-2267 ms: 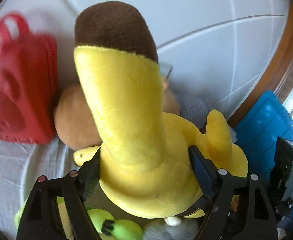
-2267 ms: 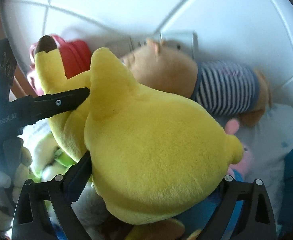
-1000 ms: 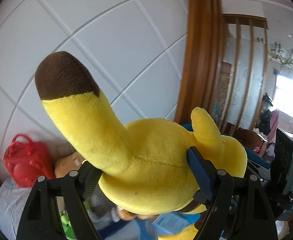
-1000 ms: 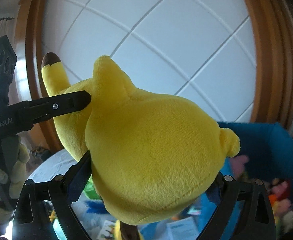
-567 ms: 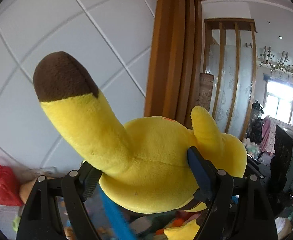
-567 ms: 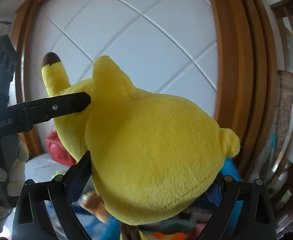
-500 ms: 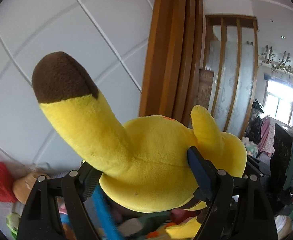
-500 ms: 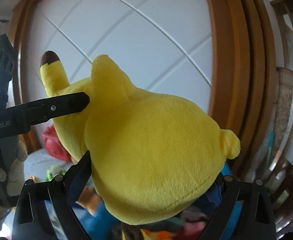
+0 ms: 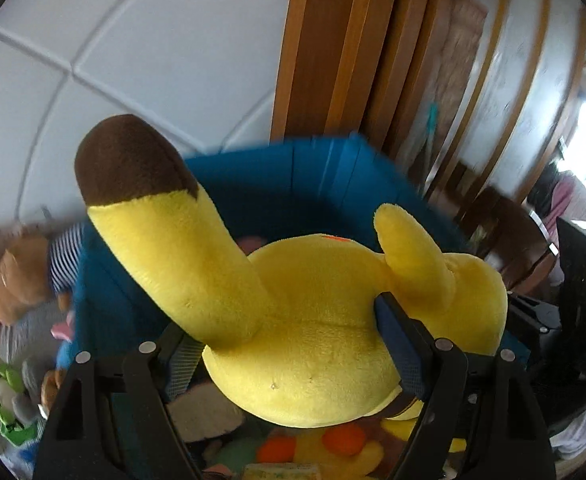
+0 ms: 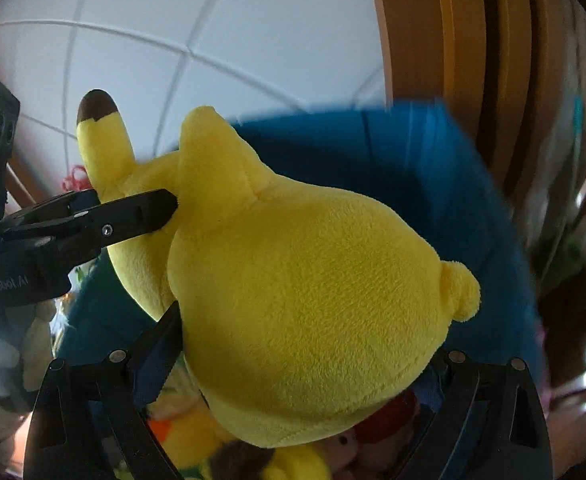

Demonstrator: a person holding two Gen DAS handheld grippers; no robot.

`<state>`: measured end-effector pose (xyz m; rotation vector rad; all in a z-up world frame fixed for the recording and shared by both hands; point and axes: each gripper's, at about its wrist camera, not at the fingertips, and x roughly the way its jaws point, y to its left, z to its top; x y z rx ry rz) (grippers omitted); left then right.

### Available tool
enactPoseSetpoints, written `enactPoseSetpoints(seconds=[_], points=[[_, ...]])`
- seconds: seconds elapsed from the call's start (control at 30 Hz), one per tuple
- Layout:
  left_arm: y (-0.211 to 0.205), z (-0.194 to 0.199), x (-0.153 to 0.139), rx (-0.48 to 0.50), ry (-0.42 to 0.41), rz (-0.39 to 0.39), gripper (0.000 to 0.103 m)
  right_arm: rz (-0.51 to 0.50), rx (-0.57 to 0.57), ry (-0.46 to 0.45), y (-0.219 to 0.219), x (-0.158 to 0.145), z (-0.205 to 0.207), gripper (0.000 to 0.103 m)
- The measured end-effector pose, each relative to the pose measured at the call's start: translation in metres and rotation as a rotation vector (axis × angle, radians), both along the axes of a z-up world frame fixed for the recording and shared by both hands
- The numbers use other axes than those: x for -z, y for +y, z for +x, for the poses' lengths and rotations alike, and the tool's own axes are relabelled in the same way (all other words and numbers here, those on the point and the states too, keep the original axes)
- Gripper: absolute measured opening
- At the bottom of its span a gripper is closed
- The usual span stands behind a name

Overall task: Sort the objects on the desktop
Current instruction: 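Lift the Pikachu plush with both tools and carry it over the crate, then open both tools to drop the Pikachu plush into the crate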

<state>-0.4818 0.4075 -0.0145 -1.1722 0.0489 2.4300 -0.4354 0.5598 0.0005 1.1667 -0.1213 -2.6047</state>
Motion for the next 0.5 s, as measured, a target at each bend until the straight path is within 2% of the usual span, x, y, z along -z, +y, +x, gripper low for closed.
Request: enactPoseSetpoints(seconds=[0.13,0.3,0.43,0.5], points=[[-0.002,-0.013,0.025,-0.023,-0.058,-0.003,0.082,-0.028,-0.002,-0.099,0.016,0.032,-0.023,0.097],[-0.01,-0.024,0.033,-0.077,-0.125,0.019,0.084,-0.063,-0.005,-0.212,0.033,0.068,-0.05,0.102],[-0.011,-0.027,0.035,-0.106,-0.166,0.017,0.084,-0.073,-0.012,-0.228,0.041,0.07,-0.053,0.103],[-0.012,-0.025,0.031,-0.103,-0.16,0.019,0.084,-0.072,-0.015,-0.232,0.036,0.064,-0.034,0.103]])
